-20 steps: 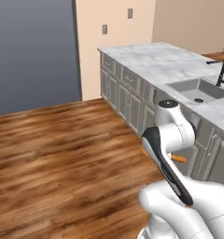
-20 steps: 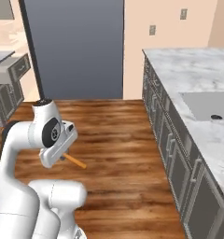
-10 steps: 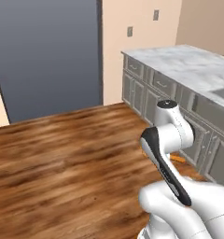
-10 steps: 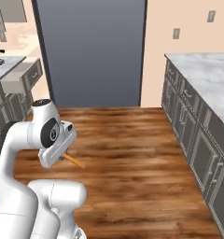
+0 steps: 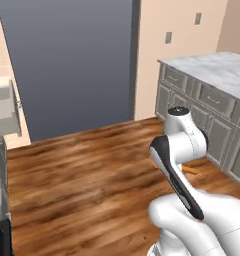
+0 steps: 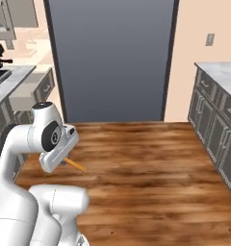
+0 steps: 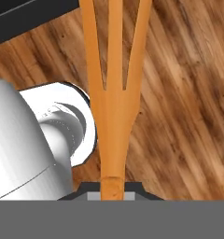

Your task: Organize the utensils by type. Pick up the wooden spoons from the counter and place them in the open cabinet. Then pick up the metallic utensils from the counter and place them in the open drawer.

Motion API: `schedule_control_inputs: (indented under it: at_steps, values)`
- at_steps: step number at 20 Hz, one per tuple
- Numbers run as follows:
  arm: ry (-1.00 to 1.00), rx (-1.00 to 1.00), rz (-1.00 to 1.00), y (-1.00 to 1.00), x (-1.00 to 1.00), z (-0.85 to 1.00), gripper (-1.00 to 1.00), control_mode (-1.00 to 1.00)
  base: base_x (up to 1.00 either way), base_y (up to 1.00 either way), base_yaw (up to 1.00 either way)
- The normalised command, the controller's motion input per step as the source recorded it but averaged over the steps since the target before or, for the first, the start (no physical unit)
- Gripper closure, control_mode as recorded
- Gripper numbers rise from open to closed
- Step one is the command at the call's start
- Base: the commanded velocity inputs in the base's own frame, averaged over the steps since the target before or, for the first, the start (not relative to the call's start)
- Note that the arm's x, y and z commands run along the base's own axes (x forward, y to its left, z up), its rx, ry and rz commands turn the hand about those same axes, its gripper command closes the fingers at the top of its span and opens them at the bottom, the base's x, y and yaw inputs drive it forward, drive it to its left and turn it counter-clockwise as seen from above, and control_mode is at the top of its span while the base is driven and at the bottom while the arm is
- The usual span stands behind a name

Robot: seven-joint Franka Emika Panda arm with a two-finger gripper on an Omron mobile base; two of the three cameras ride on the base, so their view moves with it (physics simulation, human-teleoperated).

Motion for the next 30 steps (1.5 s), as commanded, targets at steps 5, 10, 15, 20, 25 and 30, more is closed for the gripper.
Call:
schedule_control_inputs:
  at_steps: [5,10,15,20,25,30]
  values:
    - [0.00,0.00,0.00,0.00,0.00,0.00,1.00,1.00,0.87,0.62,-0.12]
    - [0.00,0.00,0.00,0.00,0.00,0.00,1.00,1.00,0.82,0.30,-0.07]
    - [0.00,0.00,0.00,0.00,0.00,0.00,1.00,1.00,0.77,-0.04,0.49]
    - [0.00,0.00,0.00,0.00,0.00,0.00,1.00,1.00,0.69,-0.04,0.73]
    - [0.00,0.00,0.00,0.00,0.00,0.00,1.00,1.00,0.64,-0.32,0.28]
    - [0.00,0.00,0.00,0.00,0.00,0.00,1.00,1.00,0.70,-0.35,0.01]
